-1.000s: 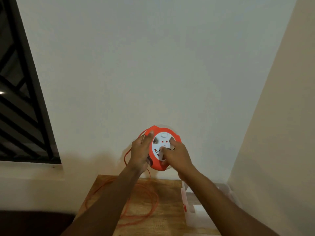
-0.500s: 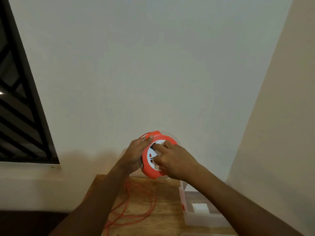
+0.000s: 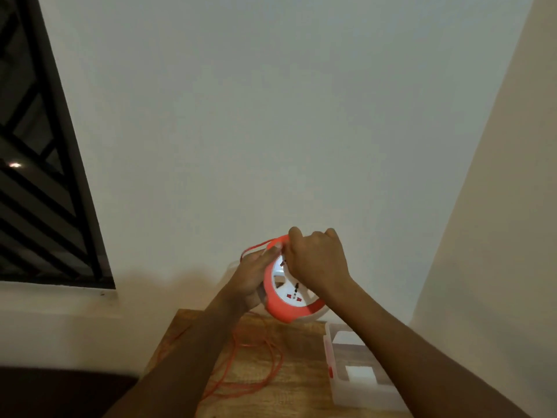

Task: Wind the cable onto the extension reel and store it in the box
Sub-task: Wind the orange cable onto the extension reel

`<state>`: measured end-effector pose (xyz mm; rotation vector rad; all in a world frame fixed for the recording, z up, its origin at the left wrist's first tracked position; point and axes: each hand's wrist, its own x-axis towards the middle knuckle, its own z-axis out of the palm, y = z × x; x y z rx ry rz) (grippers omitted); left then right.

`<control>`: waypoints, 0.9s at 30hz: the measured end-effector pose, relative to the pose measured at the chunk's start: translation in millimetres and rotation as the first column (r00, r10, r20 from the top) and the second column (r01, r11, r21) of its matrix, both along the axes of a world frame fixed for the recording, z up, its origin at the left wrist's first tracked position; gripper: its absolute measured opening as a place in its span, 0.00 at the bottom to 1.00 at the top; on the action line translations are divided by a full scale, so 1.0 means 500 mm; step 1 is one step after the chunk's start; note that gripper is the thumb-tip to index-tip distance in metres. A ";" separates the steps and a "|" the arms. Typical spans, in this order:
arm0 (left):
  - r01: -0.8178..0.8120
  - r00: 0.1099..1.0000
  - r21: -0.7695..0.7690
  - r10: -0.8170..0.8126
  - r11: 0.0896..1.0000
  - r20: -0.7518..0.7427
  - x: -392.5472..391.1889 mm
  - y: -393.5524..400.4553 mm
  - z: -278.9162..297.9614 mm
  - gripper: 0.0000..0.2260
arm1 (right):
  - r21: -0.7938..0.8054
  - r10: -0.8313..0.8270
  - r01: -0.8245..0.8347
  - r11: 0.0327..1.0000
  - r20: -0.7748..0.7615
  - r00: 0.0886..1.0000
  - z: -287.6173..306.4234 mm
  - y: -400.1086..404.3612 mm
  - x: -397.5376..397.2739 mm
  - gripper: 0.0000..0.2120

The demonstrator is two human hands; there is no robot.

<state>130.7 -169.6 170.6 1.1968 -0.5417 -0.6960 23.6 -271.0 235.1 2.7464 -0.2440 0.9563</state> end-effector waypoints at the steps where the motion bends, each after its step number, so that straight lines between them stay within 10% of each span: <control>1: -0.022 1.000 0.008 0.022 1.000 -0.017 -0.007 -0.005 -0.002 0.24 | 0.044 -0.038 0.039 0.998 -0.038 0.999 0.007 0.004 0.003 0.08; 6: -0.092 0.996 0.027 0.092 0.995 0.001 0.019 0.015 -0.011 0.20 | 0.188 0.109 -0.065 0.980 -0.232 0.967 -0.003 -0.008 -0.018 0.18; 11: -0.139 0.989 0.027 0.138 0.990 0.057 0.020 0.020 -0.013 0.22 | -0.035 0.053 -0.065 0.997 -0.269 0.962 -0.030 0.005 -0.022 0.30; 27: -0.114 0.993 0.020 0.113 0.993 0.029 0.002 0.029 -0.020 0.16 | 0.128 0.055 -0.032 0.991 -0.179 0.982 -0.041 0.021 -0.005 0.28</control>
